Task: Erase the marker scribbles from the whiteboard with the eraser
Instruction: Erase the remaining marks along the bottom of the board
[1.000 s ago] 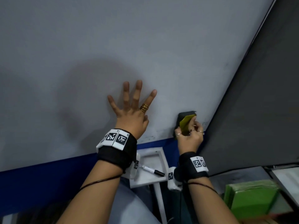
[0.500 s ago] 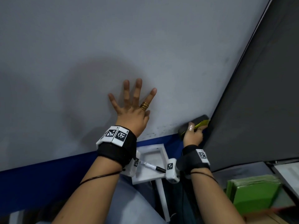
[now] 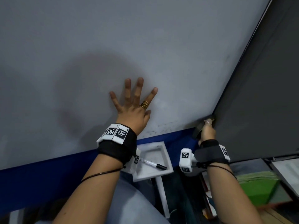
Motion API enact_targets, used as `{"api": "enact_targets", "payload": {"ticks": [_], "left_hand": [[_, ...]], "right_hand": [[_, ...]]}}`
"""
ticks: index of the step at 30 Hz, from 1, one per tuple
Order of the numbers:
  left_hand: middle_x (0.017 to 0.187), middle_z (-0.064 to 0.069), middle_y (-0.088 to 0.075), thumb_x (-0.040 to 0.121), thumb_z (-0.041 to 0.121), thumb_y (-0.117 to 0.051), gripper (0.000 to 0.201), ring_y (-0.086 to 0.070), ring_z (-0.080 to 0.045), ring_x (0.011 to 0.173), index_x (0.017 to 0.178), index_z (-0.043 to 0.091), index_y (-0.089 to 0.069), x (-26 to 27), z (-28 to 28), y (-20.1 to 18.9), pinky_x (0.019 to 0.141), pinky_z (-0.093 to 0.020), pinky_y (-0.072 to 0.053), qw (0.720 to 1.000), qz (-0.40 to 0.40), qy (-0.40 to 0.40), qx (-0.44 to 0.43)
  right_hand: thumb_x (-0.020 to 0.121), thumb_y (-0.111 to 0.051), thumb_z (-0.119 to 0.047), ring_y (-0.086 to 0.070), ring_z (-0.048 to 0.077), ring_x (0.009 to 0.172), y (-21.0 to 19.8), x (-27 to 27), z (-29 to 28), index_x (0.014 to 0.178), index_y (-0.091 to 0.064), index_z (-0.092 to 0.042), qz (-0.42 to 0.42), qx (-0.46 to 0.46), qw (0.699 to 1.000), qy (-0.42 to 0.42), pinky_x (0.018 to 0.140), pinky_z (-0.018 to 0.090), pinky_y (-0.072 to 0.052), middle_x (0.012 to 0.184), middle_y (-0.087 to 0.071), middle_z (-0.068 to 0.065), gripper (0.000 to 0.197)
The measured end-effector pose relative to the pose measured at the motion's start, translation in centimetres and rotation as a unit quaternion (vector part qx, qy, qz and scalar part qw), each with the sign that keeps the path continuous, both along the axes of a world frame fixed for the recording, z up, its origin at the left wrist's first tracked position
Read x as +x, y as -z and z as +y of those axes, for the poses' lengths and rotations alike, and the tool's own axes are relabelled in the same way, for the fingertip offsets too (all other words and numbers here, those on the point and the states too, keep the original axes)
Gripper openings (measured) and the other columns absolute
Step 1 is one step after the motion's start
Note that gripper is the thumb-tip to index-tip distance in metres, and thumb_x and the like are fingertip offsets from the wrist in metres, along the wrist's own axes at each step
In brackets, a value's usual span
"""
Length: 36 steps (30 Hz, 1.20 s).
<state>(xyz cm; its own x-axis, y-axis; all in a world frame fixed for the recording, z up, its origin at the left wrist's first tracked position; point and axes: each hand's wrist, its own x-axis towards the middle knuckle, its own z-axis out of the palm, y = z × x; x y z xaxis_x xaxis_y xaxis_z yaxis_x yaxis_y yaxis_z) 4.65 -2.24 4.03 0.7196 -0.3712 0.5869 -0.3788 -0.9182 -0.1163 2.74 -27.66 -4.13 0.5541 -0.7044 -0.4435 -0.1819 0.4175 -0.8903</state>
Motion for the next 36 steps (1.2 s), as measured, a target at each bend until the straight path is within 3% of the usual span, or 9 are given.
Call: {"api": "enact_targets", "payload": {"ticks": [3,6,14,17,22,26,30,33,36], "left_hand": [[0.147,0.004,0.039,0.086,0.034,-0.051,0.075,0.039,-0.027,0.133,0.146,0.042,-0.007,0.1,-0.2,0.4,0.096,-0.062,0.024,1.0,-0.014,0.012,-0.018],[0.147,0.005,0.039,0.086,0.032,-0.051,0.074,0.04,-0.026,0.132,0.145,0.042,-0.008,0.1,-0.2,0.3,0.096,-0.06,0.026,1.0,-0.007,0.017,-0.022],[0.148,0.009,0.038,0.083,0.021,-0.063,0.085,0.037,-0.021,0.135,0.144,0.045,-0.009,0.0,1.0,0.2,0.099,-0.056,0.025,0.999,-0.003,0.039,-0.017],[0.148,0.008,0.036,0.075,0.009,-0.063,0.093,0.037,-0.023,0.135,0.144,0.044,-0.011,-0.1,0.6,0.3,0.099,-0.056,0.026,0.999,-0.007,0.037,-0.019],[0.152,0.006,0.029,0.067,0.002,-0.056,0.1,0.035,-0.022,0.136,0.145,0.042,-0.009,-0.2,1.2,0.2,0.1,-0.054,0.025,0.999,-0.003,0.04,0.007],[0.156,0.005,0.011,0.061,-0.003,-0.048,0.103,0.031,-0.02,0.138,0.146,0.04,-0.009,-0.8,3.1,-0.8,0.102,-0.049,0.024,0.996,0.017,0.054,0.063],[0.152,0.006,0.028,0.067,-0.001,-0.053,0.102,0.037,-0.016,0.135,0.144,0.042,-0.001,-1.2,4.7,-2.0,0.101,-0.049,0.03,0.988,0.033,0.049,0.141],[0.155,0.003,0.006,0.065,0.001,-0.058,0.094,0.026,-0.014,0.14,0.145,0.037,-0.024,-1.1,5.8,-2.6,0.104,-0.052,0.024,0.984,-0.009,0.056,0.171],[0.155,0.003,-0.001,0.064,0.002,-0.062,0.091,0.013,-0.016,0.144,0.143,0.036,-0.032,-1.0,6.5,-2.7,0.104,-0.054,0.024,0.979,-0.035,0.061,0.193]], "right_hand": [[0.094,-0.049,-0.028,-0.052,0.022,0.086,0.6,-1.1,1.7,0.096,-0.059,-0.011,-0.003,0.031,0.999,-0.025,0.074,0.03,-0.042,0.101,-0.054,0.008,0.02],[0.097,-0.045,-0.031,-0.05,0.017,0.07,1.0,-1.7,5.2,0.081,-0.054,-0.018,-0.017,0.059,0.995,-0.077,0.061,0.027,-0.041,0.082,-0.054,0.005,0.023],[0.09,-0.048,-0.038,-0.049,0.014,0.07,0.2,-0.4,0.0,0.078,-0.049,-0.025,-0.024,0.063,0.998,-0.02,0.056,0.027,-0.039,0.081,-0.052,-0.002,0.017],[0.09,-0.048,-0.039,-0.049,0.014,0.069,-0.3,-0.9,1.8,0.08,-0.049,-0.024,-0.019,0.052,0.998,-0.041,0.053,0.023,-0.041,0.079,-0.051,-0.002,0.018],[0.098,-0.043,-0.037,-0.055,0.025,0.087,-1.0,-2.6,10.9,0.096,-0.053,-0.011,-0.007,0.085,0.989,-0.124,0.085,0.039,-0.048,0.091,-0.057,0.007,0.027],[0.1,-0.039,-0.037,-0.053,0.019,0.071,-2.3,-3.5,17.3,0.091,-0.054,-0.012,-0.014,0.155,0.968,-0.195,0.064,0.03,-0.046,0.077,-0.055,0.006,0.031],[0.099,-0.038,-0.044,-0.053,0.023,0.079,-2.9,-3.9,20.2,0.101,-0.05,-0.012,-0.008,0.235,0.948,-0.214,0.085,0.043,-0.051,0.086,-0.055,0.01,0.034],[0.096,-0.037,-0.049,-0.049,0.02,0.071,-2.7,-4.0,19.4,0.084,-0.048,-0.016,-0.022,0.263,0.933,-0.243,0.057,0.029,-0.048,0.074,-0.049,0.006,0.036],[0.098,-0.034,-0.038,-0.048,0.016,0.058,-3.3,-4.3,16.5,0.071,-0.046,-0.017,-0.056,0.243,0.943,-0.219,0.051,0.026,-0.04,0.058,-0.051,0.003,0.036]]}}
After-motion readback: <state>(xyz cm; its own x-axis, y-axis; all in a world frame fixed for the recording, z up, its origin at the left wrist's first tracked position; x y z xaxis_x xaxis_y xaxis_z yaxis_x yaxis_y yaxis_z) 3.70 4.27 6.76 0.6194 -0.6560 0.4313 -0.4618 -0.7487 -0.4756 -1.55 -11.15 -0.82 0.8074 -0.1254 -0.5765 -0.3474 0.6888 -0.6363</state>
